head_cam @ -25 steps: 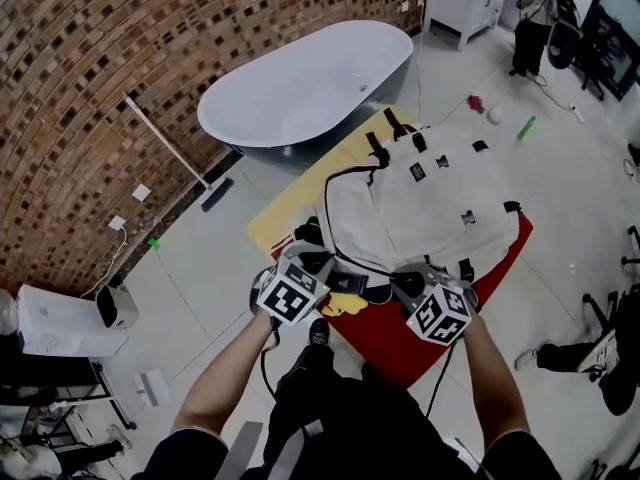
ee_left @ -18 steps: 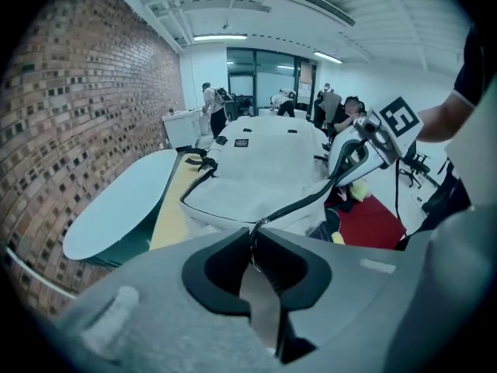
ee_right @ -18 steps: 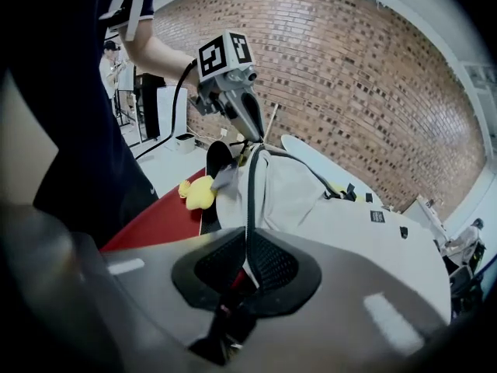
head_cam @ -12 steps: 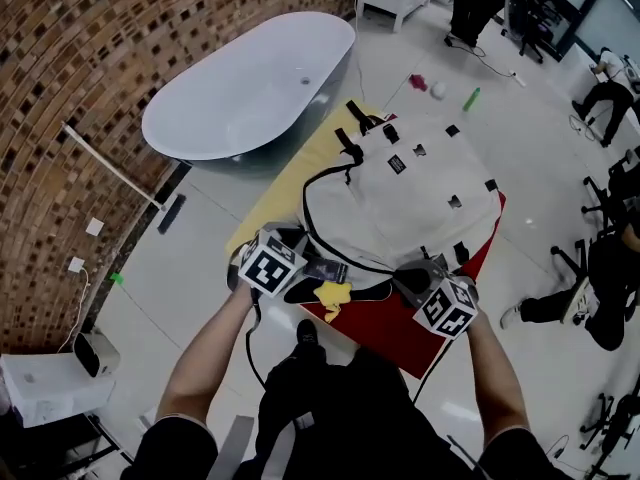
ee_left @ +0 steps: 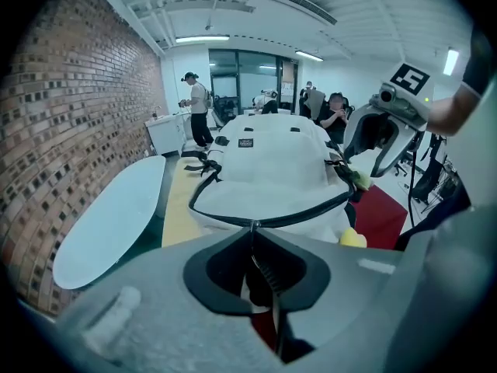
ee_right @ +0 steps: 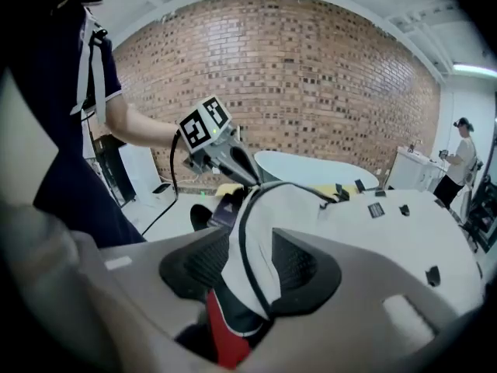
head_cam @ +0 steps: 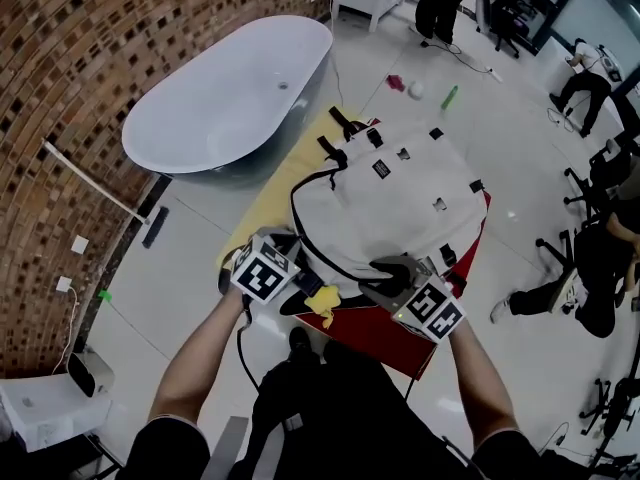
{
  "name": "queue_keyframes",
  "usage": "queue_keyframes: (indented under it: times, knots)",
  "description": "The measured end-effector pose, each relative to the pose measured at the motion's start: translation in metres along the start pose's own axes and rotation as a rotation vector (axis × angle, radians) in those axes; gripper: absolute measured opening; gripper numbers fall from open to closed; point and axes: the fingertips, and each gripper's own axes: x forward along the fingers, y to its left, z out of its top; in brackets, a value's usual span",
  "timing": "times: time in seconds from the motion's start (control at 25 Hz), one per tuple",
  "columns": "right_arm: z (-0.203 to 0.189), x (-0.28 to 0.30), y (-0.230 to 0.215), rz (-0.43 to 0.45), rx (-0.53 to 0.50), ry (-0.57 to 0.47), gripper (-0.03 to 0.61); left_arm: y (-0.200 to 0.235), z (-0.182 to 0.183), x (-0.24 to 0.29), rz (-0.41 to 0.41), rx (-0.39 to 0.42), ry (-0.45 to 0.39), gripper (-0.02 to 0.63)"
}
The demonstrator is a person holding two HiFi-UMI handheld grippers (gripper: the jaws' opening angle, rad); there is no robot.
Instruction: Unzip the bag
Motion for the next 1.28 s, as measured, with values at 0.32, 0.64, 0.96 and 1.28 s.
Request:
queue_keyframes:
  times: [0.32, 0.64, 0.96, 1.28]
  knots:
    - [0.033, 0.108, 0.001, 0.151, 0.149, 0.081, 0.143, -0.005, 0.002, -0.005, 0.033, 0.007, 0.066, 0.020]
    - [0.027, 0.105, -0.003, 0.179, 0.146, 0.085, 0.054, 0.018, 0.004, 0.003, 0.059, 0.036, 0.088, 0.026]
    - [0.017, 0.100, -0.002, 0.148, 0.234, 0.110, 0.052, 0.056, 0.000, 0.030, -0.096, 0.124, 0.090, 0.031]
    - [0.026, 0.084, -0.005, 0.075, 0.261, 0.110, 0.051, 0.070, 0.018, 0.033, -0.264, 0.152, 0.075, 0.028]
